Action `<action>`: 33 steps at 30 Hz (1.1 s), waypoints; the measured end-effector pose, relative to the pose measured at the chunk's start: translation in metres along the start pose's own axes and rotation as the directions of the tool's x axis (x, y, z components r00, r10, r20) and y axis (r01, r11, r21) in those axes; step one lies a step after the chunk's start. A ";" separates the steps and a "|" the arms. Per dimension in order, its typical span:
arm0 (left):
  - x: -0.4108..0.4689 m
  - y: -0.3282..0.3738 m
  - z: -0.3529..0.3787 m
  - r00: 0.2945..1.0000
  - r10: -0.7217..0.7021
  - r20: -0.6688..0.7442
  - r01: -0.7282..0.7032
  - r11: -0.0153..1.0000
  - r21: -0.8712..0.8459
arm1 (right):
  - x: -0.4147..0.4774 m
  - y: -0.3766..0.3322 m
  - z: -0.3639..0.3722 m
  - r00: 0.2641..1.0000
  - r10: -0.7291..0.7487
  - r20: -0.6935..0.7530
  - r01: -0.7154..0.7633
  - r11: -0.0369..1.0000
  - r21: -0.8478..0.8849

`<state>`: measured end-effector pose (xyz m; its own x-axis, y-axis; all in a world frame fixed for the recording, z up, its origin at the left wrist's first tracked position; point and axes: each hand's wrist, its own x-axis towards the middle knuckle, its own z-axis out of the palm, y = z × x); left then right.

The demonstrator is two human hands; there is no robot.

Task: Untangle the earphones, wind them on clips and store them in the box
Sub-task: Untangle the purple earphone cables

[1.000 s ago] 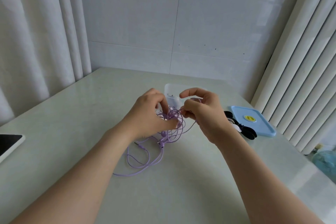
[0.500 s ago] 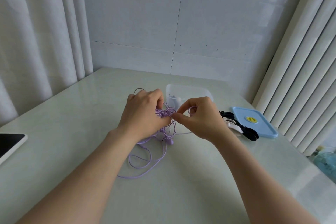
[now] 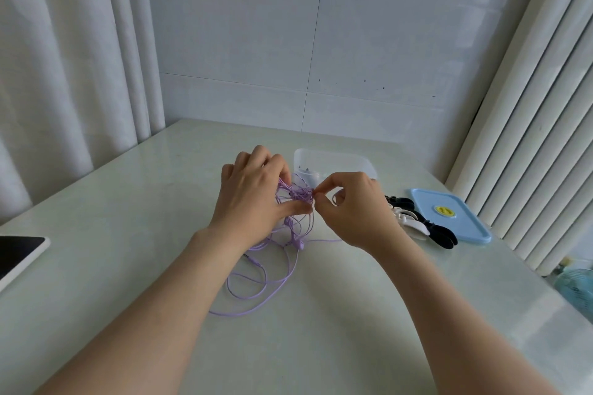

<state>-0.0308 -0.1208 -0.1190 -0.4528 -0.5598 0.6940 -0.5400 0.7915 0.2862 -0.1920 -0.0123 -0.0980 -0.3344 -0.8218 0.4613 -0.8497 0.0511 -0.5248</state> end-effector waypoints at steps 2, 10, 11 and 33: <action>0.001 0.001 -0.001 1.000 -0.014 0.027 0.016 0.994 -0.104 | 0.000 0.000 0.001 0.998 -0.014 -0.068 0.014 1.000 -0.004; 0.002 0.009 -0.006 0.996 -0.080 0.028 0.081 0.995 -0.050 | 0.003 -0.001 0.000 0.999 0.033 -0.022 -0.030 0.989 0.143; 0.002 0.010 -0.007 0.998 -0.061 -0.004 0.061 0.998 0.016 | 0.003 0.000 0.000 0.999 0.033 -0.031 -0.028 0.987 0.156; 0.006 0.017 -0.013 0.983 -0.106 0.147 0.160 0.888 -0.431 | 0.004 0.005 0.002 0.962 -0.154 -0.226 0.182 0.977 0.110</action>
<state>-0.0333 -0.1069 -0.1012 -0.4920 -0.6706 0.5551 -0.2462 0.7188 0.6502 -0.1974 -0.0163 -0.1000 -0.2829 -0.6705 0.6859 -0.8461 -0.1623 -0.5077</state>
